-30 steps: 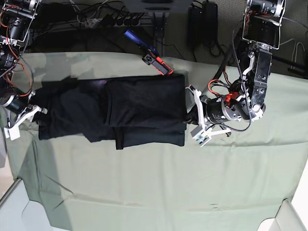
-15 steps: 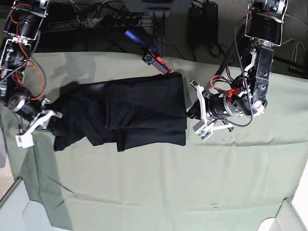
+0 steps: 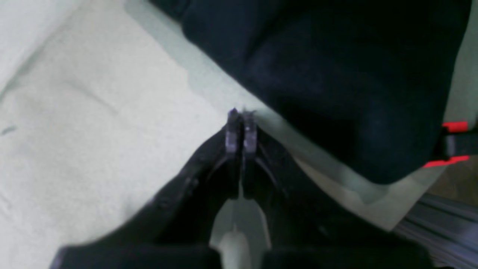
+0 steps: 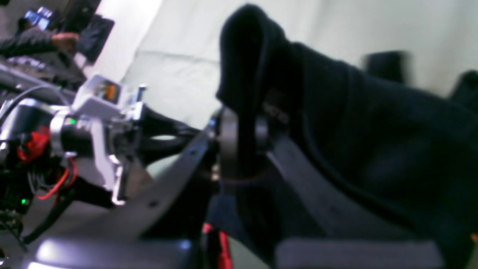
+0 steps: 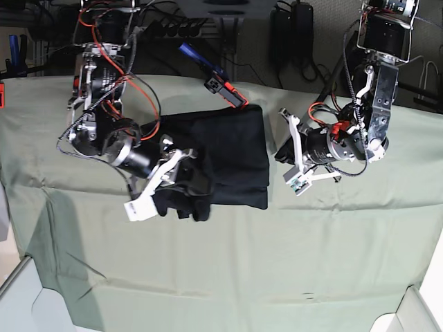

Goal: Fold the T-shirt properly
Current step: 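Grasp the shirt's end with the right gripper and fold it over the stack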

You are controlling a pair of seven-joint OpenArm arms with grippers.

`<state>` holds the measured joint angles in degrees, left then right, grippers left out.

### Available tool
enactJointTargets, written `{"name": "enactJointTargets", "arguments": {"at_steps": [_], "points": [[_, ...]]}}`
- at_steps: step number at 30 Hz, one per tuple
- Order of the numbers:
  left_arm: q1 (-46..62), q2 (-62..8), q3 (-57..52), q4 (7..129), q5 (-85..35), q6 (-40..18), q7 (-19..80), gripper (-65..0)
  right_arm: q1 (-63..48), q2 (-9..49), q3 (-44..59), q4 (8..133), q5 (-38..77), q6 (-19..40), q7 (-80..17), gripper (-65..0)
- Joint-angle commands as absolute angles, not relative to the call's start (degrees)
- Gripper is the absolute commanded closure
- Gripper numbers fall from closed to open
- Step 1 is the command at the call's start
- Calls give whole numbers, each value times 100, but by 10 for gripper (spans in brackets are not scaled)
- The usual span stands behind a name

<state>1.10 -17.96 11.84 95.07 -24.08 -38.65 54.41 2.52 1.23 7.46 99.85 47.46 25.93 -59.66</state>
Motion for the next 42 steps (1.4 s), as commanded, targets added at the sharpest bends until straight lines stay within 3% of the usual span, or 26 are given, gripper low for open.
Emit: {"name": "enactJointTargets", "arguments": {"at_steps": [1, 10, 14, 16, 24, 34, 36, 39, 42], "points": [[19, -1826, 1160, 9588, -2484, -4000, 5360, 0, 346, 43, 633, 10092, 4827, 2963, -5824, 0], [19, -1826, 1160, 9588, -2486, -4000, 5363, 0, 342, -113, -231, 10090, 3938, 2963, -5400, 0], [19, -1828, 1160, 9588, -2484, -4000, 5363, 0, 344, -113, -539, 10088, 3944, 2961, -5395, -290], [16, -1828, 1153, 9588, -2482, -4000, 5363, 0, 346, -113, -731, 10088, 3948, 2961, -5393, -340], [19, -1831, 458, 9588, -2567, -4000, 5369, 0, 609, -110, -1267, 10095, 3994, 2961, -5378, -338], [43, -2150, -19, 9588, -3151, -4000, 5566, 0, 1780, -54, 5, 10092, 3632, 2961, -5422, -333], [67, -2191, -19, 9588, -3153, -4000, 5570, 0, 1791, 106, 222, 10092, 3551, 2961, -5424, -261], [102, -2226, -19, 9588, -3155, -4000, 5570, 0, 1728, 432, 388, 10092, 3538, 2958, -5774, 0], [117, -2224, -19, 9588, -3157, -4000, 5570, 0, 1444, 696, 399, 10092, 3922, 2958, -6045, 0]]}}
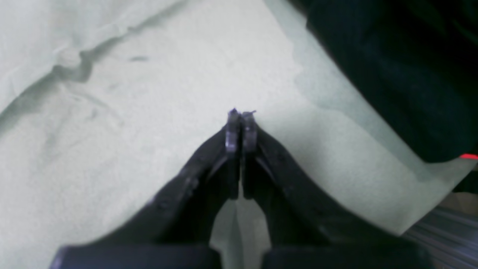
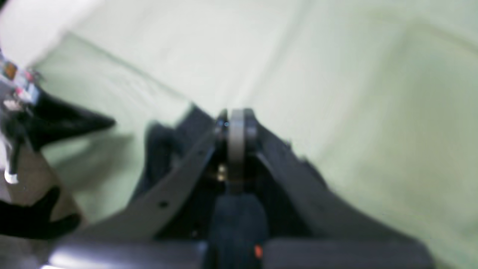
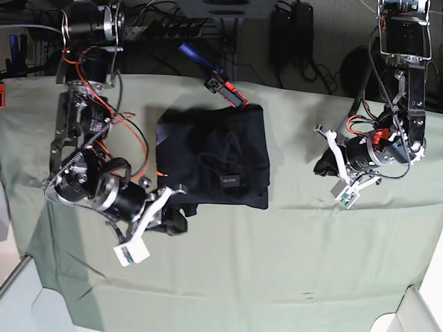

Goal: Fold the T-shirt properly
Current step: 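Grasp the shirt's end with the right gripper and fold it over the stack, then grasp the folded bundle's sides with both grippers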

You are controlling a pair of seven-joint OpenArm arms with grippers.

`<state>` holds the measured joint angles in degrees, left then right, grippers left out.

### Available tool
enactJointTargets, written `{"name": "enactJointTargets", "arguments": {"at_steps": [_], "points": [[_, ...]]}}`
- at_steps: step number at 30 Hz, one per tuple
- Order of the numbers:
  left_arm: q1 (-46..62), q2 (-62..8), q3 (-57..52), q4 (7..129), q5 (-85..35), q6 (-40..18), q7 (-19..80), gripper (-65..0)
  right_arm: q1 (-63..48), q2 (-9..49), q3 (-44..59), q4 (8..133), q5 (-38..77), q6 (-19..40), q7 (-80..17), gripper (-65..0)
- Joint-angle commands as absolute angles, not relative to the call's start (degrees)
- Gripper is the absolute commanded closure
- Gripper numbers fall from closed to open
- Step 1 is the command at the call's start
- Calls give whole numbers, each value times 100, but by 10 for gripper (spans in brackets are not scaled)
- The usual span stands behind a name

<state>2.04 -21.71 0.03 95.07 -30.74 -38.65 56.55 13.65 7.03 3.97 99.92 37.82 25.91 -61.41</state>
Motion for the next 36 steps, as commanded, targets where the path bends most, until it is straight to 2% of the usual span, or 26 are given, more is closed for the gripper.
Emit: {"name": "enactJointTargets", "arguments": {"at_steps": [1, 8, 19, 23, 26, 30, 33, 36], "points": [[117, -2224, -19, 9588, -3175, -4000, 5568, 0, 1302, 740, 399, 10092, 4086, 2961, -6045, 0], [115, -2220, -19, 9588, -3461, -4000, 5564, 0, 499, 773, -80, 10092, 4292, 2963, -5953, 0], [268, -2110, 10, 9588, -3750, -4000, 5704, 0, 460, 596, -1557, 10090, 4171, 2961, -5749, 0], [274, -2115, 8, 9664, -3754, -4000, 5717, 0, 799, 454, -1310, 10092, 3981, 2958, -5559, 0], [329, -2112, 8, 10173, -3885, -4000, 5745, 0, 1269, 443, -823, 10092, 3931, 2961, -5524, 0], [340, -2112, 8, 10980, -3990, -4000, 5857, 0, 1883, 447, -143, 10049, 3111, 2958, -5249, 0], [392, -2104, 95, 11371, -4134, -4000, 5857, 0, 2228, 543, 174, 9738, 2974, 2958, -5172, 0], [397, -2047, 639, 11684, -4097, -4000, 5852, 0, 2475, 755, 237, 9089, 2965, 2961, -4982, 0]]}}
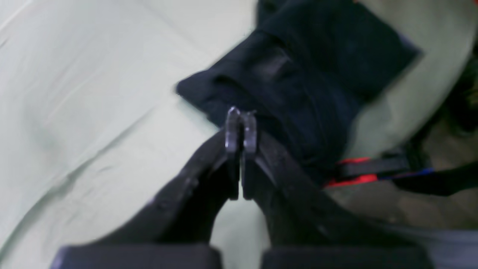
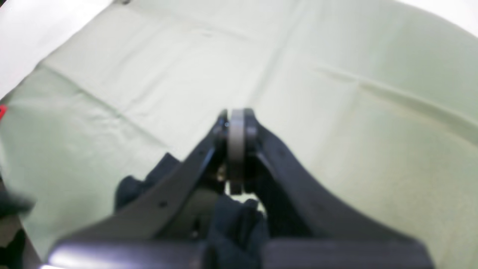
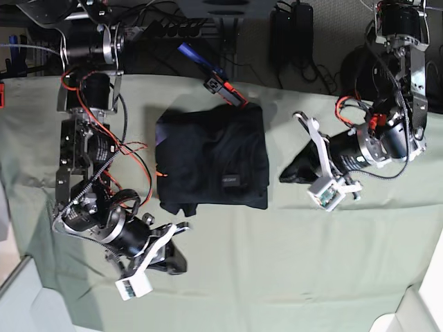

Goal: Fold the T-shirt properly
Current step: 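Grasp the folded bundle's sides with both grippers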

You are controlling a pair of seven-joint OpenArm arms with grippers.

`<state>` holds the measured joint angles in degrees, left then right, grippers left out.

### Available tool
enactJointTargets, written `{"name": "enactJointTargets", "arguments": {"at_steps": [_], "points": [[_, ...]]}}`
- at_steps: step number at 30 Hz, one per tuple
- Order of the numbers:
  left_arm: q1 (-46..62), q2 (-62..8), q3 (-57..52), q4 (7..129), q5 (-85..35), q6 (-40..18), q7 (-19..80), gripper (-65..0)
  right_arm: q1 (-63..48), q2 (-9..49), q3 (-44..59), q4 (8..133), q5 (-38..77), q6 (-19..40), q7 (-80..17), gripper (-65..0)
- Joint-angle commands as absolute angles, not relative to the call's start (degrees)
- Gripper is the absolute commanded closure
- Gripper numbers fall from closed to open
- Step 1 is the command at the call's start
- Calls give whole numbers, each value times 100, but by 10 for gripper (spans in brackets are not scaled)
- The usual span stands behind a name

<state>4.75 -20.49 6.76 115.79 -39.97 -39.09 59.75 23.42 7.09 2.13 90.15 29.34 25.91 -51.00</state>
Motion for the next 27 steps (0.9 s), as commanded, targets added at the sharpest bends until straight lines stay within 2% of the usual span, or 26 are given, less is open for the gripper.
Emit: {"name": "enactJointTargets", "arguments": {"at_steps": [1, 6, 9, 15, 27], "points": [[397, -2012, 908, 11749, -4034, -4000, 5854, 0, 2552, 801, 233, 8847, 2952, 2961, -4945, 0], [397, -1905, 2338, 11767, -3048, -4000, 5802, 0, 2910, 856, 226, 7769, 2932, 2961, -4943, 0], [397, -1903, 2759, 11764, -2392, -4000, 5592, 0, 3037, 856, 163, 7317, 2930, 2963, -4943, 0], [397, -2010, 2971, 11531, -1997, -3981, 5546, 0, 3221, 871, -429, 6635, 2539, 2963, -4823, 0], [397, -2287, 2967, 10479, -1857, -3811, 5347, 0, 3218, 873, -1437, 6608, 2523, 2963, -5000, 0]]}}
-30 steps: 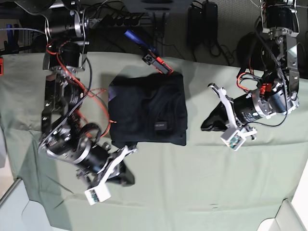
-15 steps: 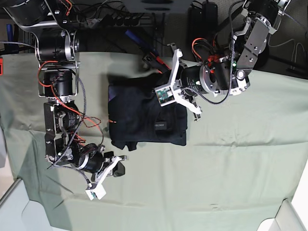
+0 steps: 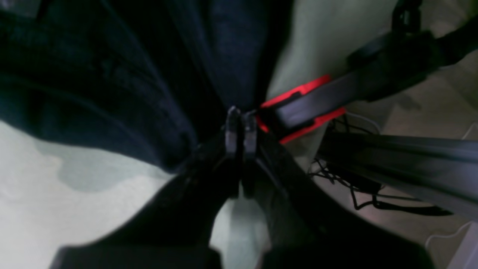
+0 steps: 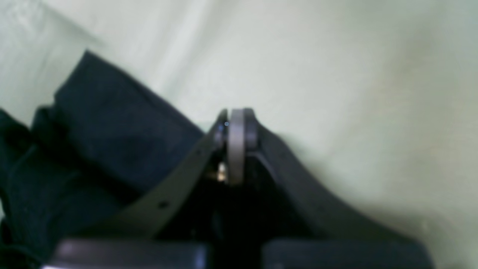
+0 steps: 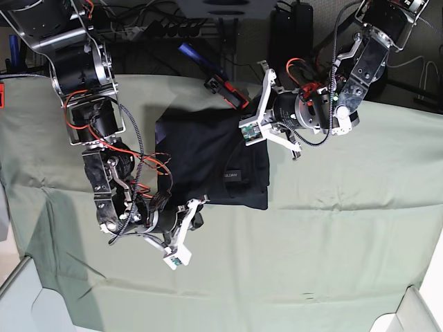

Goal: Fold the T-shirt properly
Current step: 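Grasp the folded bundle's sides with both grippers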

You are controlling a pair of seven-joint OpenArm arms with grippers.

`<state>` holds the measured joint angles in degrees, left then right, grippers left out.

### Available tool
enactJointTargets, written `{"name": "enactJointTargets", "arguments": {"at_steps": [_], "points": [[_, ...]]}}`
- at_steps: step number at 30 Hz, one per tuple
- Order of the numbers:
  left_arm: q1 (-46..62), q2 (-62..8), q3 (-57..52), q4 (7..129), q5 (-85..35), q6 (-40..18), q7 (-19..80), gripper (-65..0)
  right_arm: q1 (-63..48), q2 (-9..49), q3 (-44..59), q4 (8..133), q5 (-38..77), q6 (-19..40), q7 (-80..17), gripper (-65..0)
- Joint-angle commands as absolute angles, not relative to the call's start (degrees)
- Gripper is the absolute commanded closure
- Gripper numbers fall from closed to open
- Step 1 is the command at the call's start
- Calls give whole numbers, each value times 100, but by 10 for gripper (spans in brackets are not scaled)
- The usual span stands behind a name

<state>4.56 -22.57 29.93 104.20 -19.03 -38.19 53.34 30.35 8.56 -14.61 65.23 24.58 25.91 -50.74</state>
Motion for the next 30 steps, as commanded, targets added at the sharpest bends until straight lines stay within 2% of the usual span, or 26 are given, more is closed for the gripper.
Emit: {"name": "enactJointTargets", "arguments": {"at_steps": [1, 7, 18, 30], "points": [[397, -2290, 2967, 10412, -1857, -3811, 5347, 0, 3218, 875, -1481, 6608, 2523, 2963, -5065, 0], [327, -2290, 2965, 10057, -1662, -3813, 5304, 0, 3216, 991, -1505, 6617, 2648, 2963, -5417, 0], [-322, -2482, 2967, 9190, -1494, -3809, 4995, 0, 3094, 1796, -1503, 6665, 3841, 2963, -5817, 0], [-1321, -2497, 2967, 7791, -1431, -3793, 4792, 0, 3061, 1968, -1503, 6672, 4919, 3017, -6510, 0]]}}
